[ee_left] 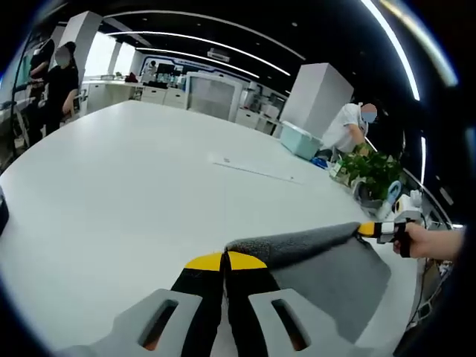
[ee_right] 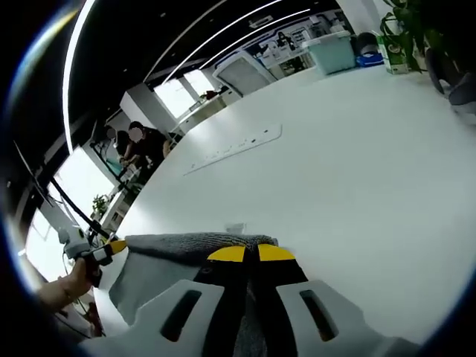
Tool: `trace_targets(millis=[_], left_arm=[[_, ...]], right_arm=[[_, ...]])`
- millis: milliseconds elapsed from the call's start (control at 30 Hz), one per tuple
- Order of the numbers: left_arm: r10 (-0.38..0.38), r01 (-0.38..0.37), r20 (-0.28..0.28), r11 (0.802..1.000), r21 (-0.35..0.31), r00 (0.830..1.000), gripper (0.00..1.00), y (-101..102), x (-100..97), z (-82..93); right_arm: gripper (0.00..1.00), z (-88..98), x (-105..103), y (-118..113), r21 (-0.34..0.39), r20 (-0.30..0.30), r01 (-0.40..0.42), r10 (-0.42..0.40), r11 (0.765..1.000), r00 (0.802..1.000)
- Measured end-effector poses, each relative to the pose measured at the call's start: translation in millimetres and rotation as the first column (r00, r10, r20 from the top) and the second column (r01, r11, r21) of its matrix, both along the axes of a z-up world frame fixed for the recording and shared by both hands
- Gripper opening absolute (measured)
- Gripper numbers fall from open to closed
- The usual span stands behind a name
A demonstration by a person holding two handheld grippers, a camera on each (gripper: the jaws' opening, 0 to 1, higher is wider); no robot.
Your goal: Fold the towel on the table until its edges align and the towel forms a compact rectangular stack.
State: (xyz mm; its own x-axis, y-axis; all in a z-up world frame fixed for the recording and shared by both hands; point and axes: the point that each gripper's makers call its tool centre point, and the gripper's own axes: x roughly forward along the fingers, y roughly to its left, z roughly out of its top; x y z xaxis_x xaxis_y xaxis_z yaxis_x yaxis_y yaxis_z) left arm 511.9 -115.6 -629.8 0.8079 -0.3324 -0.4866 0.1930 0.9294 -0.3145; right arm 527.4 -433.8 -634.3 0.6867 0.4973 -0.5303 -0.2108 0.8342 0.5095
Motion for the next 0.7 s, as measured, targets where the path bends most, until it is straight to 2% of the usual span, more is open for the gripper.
trace_targets(millis=[267, 433, 533, 567, 633, 667, 700], left_arm=[[-0.017, 0.018, -0.014, 0.999, 0.031, 1.0, 0.0, -1.3, -0.7, -7.5], [-0.069, 0.066, 0.019, 0.991, 0.121, 0.997, 0.01, -5.0, 0.3, -6.2], [-0.056, 0.049, 0.042, 0.988, 0.145, 0.998, 0.06, -4.8, -1.9, 0.8], [-0.058, 0.048, 0.069, 0.988, 0.144, 0.996, 0.09, -6.6, -2.8, 8.1], [-0.071, 0.052, 0.111, 0.985, 0.163, 0.991, 0.13, -9.2, -3.6, 18.9], [-0.083, 0.053, 0.145, 0.978, 0.203, 0.986, 0.16, -9.1, -4.0, 27.1], [-0.092, 0.05, 0.173, 0.971, 0.234, 0.981, 0.17, -9.3, -5.4, 35.1]], right_arm=[[0.01, -1.9, 6.0, 1.7, -0.023, 0.002, -0.003, 0.003, 1.0, 1.0], [0.03, -1.1, 6.0, 3.7, -0.074, 0.019, -0.038, 0.04, 0.996, 0.999], [0.11, 3.8, 7.7, 1.2, -0.115, 0.039, -0.036, 0.041, 0.993, 0.998], [0.16, 7.1, 10.4, -2.5, -0.143, 0.061, -0.024, 0.033, 0.989, 0.998], [0.35, 13.9, 18.2, -19.8, -0.24, 0.108, 0.046, -0.02, 0.97, 0.994], [0.4, 19.7, 21.6, -26.7, -0.264, 0.134, 0.077, -0.042, 0.962, 0.99], [0.41, 23.7, 22.6, -29.7, -0.268, 0.146, 0.092, -0.054, 0.959, 0.988]])
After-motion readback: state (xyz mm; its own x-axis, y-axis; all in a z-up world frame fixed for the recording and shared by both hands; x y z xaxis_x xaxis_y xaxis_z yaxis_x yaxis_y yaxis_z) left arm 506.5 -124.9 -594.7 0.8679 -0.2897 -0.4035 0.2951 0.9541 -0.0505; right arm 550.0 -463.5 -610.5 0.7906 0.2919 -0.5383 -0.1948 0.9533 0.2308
